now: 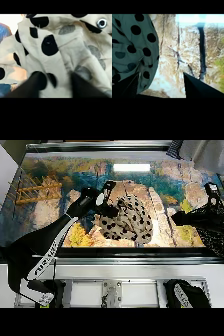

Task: Fold the clothes and pants, and hang the long-sleeved shirts on hangers.

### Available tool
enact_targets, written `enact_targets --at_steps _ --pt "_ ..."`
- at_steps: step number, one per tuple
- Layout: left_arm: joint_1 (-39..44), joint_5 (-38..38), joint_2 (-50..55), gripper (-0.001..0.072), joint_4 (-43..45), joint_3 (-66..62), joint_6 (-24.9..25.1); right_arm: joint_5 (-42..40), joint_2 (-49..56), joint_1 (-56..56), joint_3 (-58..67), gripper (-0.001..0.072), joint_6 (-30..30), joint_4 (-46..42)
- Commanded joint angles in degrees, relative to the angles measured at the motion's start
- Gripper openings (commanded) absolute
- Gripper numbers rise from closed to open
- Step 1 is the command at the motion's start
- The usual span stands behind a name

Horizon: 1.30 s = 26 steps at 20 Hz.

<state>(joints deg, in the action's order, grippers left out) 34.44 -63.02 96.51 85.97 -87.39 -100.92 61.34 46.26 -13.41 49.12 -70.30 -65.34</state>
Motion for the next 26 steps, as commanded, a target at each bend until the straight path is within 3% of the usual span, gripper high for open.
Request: enact_targets --at_steps 1,4,6,10,16,22,23,25,26 --pt "-0.4 -0.4 0.0 0.0010 0.0 0.0 0.2 1.3 0.4 2.7 -1.0 0.0582 0.0 -1.0" --pt "-0.3 -2.4 -0.9 0.0010 0.0 0.0 0.1 0.9 2.3 8.2 -4.7 0.0580 -3.7 -1.1" --pt "0.6 -3.9 -3.0 0.0010 0.0 0.0 0.2 -2.3 5.0 12.9 -7.6 0.0425 -8.4 -1.1" --pt "2.9 -5.8 -6.0 0.0010 0.1 0.0 0.2 -11.3 14.6 18.8 -6.0 0.0425 -11.8 -1.1" --pt "3.1 -6.3 -6.9 0.0010 0.0 0.0 0.2 -11.4 30.0 19.0 -0.2 0.0427 -12.3 2.5" --pt "3.1 -5.8 -6.9 0.0010 0.0 0.0 0.2 -11.6 32.8 19.0 0.2 0.0416 -11.1 5.6" --pt "3.1 -5.8 -6.9 0.0010 0.0 0.0 0.2 -11.6 32.8 19.0 0.2 0.0322 -10.6 5.6" --pt "3.1 -5.8 -6.9 0.0010 0.1 0.0 0.2 -11.6 32.7 19.0 0.2 0.0054 -10.4 5.6" --pt "3.1 -5.8 -7.0 0.0010 0.1 0.0 0.3 -11.6 32.4 19.0 0.3 0.0010 -9.6 5.5"
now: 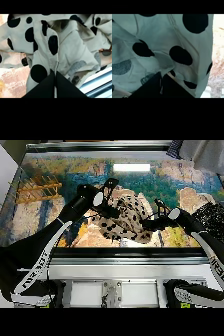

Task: Fold the clothes and pants, and hang the long-sleeved shirts on hangers.

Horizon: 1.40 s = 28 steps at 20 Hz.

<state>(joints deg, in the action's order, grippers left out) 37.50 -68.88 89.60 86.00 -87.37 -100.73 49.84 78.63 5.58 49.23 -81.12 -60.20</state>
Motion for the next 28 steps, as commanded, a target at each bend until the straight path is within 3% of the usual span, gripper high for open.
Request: enact_targets --at_steps 1,6,8,12,17,20,23,28 --pt "-0.2 0.0 -0.3 0.0010 0.3 0.0 0.6 0.5 -0.7 0.0 0.8 0.0010 1.9 -0.7" --pt "-5.0 0.3 -8.7 0.0010 5.6 -10.1 0.9 13.3 -10.1 -1.2 20.3 0.0009 1.8 -17.3" --pt "-6.3 1.8 -13.1 0.0010 5.3 -19.5 0.8 16.8 -14.1 -1.2 32.5 0.0009 1.8 -17.6" --pt "-3.0 5.8 -20.8 0.0010 5.5 -31.6 0.9 16.3 -20.8 -1.2 51.5 0.0009 -0.9 -15.0" --pt "1.2 24.1 -32.0 0.0010 5.9 -23.1 0.9 11.8 -26.5 -1.2 59.0 0.0008 -5.4 -14.5" --pt "0.3 28.2 -33.5 0.0009 5.9 -20.0 0.8 11.2 -26.6 -1.2 59.0 0.0009 -6.4 -14.6" --pt "-3.5 24.2 -30.9 0.0010 5.9 -18.9 -0.3 14.3 -23.4 -1.2 59.0 0.0008 -7.7 -14.7" --pt "-11.6 2.2 -22.3 0.0010 5.5 -18.9 -2.2 30.9 -14.3 -0.6 58.8 0.0008 -7.6 -18.3"
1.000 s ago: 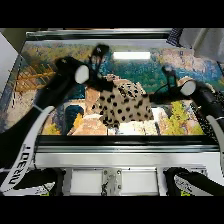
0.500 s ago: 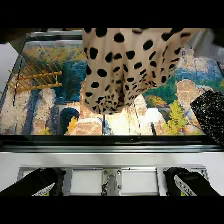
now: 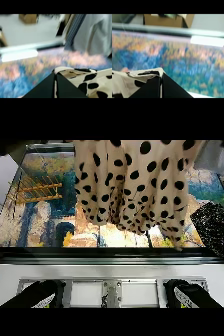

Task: Fold the clothes and pants, and hang the long-sleeved shirts on hangers.

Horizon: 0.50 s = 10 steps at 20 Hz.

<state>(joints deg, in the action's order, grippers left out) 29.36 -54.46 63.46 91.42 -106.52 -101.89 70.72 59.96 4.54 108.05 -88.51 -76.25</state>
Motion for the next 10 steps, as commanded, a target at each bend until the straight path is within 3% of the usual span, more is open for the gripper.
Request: enact_targets --at_steps 1,6,10 --pt "-3.5 -17.3 5.4 0.0010 0.0 0.7 -1.0 13.7 5.7 1.6 -0.8 0.0008 -0.3 -3.1" --pt "3.6 -25.1 3.3 0.0010 0.1 20.5 0.1 24.8 4.9 13.2 -16.3 0.0008 -8.3 -13.2" --pt "8.1 -28.0 -1.0 0.0010 -0.6 41.4 -2.6 27.3 4.0 20.0 -29.2 0.0009 -14.6 -13.1"
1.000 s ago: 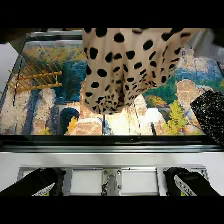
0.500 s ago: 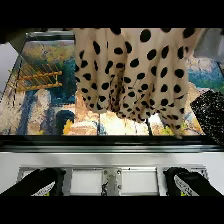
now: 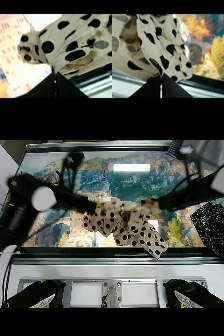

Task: Fold the clothes and pants, and hang the long-sleeved shirts on hangers.

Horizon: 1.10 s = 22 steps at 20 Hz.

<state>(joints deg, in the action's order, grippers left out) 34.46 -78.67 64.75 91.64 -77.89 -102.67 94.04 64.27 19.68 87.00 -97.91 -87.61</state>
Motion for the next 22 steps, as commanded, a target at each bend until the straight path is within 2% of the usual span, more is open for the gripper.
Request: enact_targets --at_steps 1,6,11,12,14,15,18,22 --pt "4.4 -3.2 -3.2 0.0010 -2.6 17.0 -2.0 3.9 -0.3 6.4 -10.3 0.0009 -6.6 -1.7" --pt "7.2 4.9 -5.9 0.0010 -11.0 25.1 -2.8 3.7 -0.3 12.4 -15.4 0.0010 -10.4 -1.7" --pt "7.1 9.2 -8.4 0.0010 -10.2 25.1 -2.8 3.5 -0.2 13.6 -15.5 0.0010 -10.6 -1.7" --pt "6.7 10.4 -9.2 0.0032 -10.5 25.1 -2.8 3.5 -0.3 13.6 -15.5 0.0010 -10.6 -1.7" --pt "4.9 12.9 -11.4 0.0641 -10.8 25.0 -2.8 3.4 -0.2 13.6 -15.5 0.0011 -10.6 -1.7" --pt "3.5 13.8 -12.6 0.0677 -10.8 25.0 -2.8 3.3 -0.2 13.6 -15.5 0.0011 -10.6 -1.7" --pt "-3.7 13.6 -15.6 0.0677 -10.6 22.3 -2.5 3.3 -0.2 13.6 -15.5 0.0012 -10.6 -1.7" --pt "-19.2 12.4 -16.0 0.0677 -10.1 15.8 4.6 3.4 -0.2 13.6 -15.5 0.0012 -10.6 -1.7"
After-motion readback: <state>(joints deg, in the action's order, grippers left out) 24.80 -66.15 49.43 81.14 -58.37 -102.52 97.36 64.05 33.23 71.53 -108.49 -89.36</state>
